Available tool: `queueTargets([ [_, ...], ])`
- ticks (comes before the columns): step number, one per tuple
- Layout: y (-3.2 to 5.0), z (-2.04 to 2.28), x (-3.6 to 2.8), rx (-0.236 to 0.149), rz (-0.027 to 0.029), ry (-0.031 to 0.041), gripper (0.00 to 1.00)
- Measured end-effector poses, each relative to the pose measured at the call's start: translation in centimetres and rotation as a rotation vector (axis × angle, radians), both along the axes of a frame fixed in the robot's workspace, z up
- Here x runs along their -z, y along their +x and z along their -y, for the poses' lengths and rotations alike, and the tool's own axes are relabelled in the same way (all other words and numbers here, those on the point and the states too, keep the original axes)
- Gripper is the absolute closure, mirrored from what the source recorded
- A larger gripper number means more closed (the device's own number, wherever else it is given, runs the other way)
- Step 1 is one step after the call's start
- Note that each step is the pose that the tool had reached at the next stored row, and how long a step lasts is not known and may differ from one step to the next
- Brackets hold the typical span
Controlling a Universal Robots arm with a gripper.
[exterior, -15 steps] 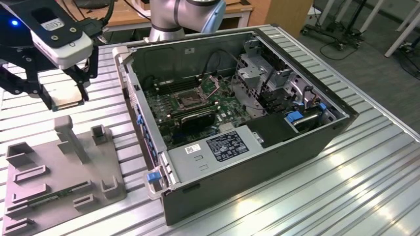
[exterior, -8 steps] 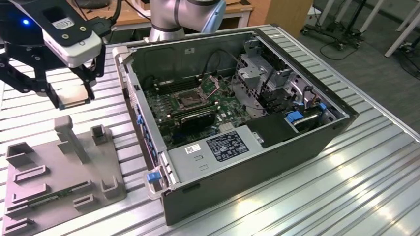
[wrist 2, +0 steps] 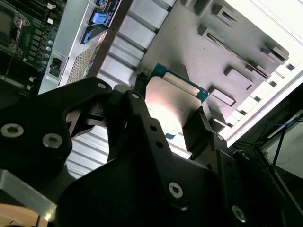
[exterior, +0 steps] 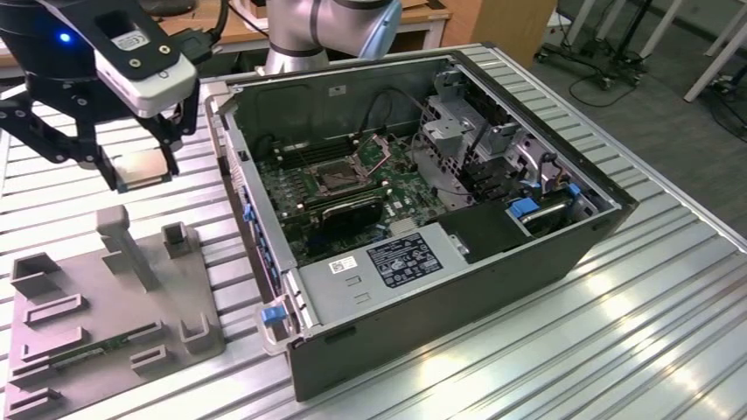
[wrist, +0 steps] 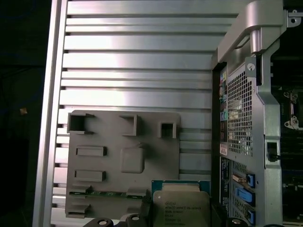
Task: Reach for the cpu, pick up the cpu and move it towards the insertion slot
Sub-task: 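Pick up the cpu and move it towards the insertion slot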
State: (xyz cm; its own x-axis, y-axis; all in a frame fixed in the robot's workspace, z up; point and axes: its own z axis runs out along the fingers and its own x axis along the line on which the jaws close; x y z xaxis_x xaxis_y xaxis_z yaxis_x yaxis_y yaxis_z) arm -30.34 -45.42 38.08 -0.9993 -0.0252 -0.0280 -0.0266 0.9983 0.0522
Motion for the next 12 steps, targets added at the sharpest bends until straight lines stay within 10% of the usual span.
queueTargets([
  [12, 0.96, 0.0, 0.0, 0.0, 0.0, 0.0, 0.45],
])
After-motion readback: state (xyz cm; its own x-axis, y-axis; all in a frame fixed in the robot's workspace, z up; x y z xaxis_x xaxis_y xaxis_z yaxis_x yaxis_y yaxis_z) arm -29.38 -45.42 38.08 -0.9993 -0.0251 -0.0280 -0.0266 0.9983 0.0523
